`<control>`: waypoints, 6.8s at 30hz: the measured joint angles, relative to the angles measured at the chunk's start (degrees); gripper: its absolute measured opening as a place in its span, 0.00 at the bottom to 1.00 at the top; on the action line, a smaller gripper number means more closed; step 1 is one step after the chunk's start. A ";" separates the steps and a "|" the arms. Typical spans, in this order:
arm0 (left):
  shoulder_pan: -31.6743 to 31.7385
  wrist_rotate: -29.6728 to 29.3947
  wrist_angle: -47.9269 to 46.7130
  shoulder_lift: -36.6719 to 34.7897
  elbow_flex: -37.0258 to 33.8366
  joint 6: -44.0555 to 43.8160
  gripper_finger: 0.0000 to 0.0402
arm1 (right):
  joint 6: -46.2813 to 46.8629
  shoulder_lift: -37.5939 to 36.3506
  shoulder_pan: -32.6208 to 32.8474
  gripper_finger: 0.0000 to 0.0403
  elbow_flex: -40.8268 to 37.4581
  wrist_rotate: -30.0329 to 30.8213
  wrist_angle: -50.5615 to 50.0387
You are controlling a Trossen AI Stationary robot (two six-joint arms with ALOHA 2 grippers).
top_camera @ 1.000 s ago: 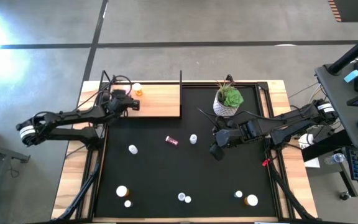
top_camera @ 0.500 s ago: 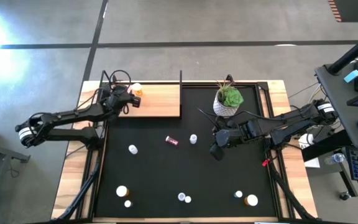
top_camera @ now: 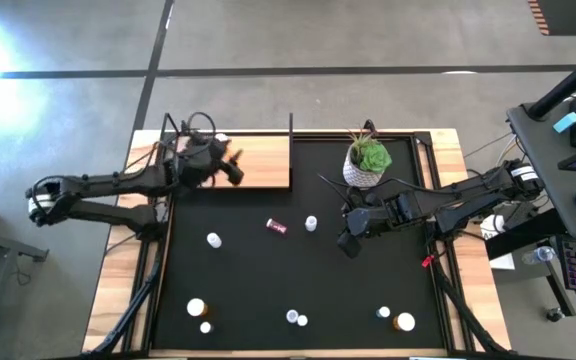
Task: Pick and place medicine bottles onto shelf by color
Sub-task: Put the left white pill bottle on the shelf
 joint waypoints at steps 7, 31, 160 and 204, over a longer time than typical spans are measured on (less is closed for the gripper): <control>-13.11 0.03 -2.52 5.98 7.66 -0.17 0.48 | -0.04 -0.01 0.00 0.57 0.00 0.01 -0.02; -30.36 19.18 -65.76 26.58 32.55 -60.18 0.48 | -0.09 0.00 -0.02 0.57 0.00 0.02 0.01; 28.81 32.54 -56.19 48.81 50.33 12.33 0.32 | 0.02 0.00 -0.02 0.57 0.00 0.01 0.00; 28.79 33.37 -55.62 48.81 49.83 12.51 0.37 | -0.04 -0.02 -0.02 0.57 0.00 0.02 0.00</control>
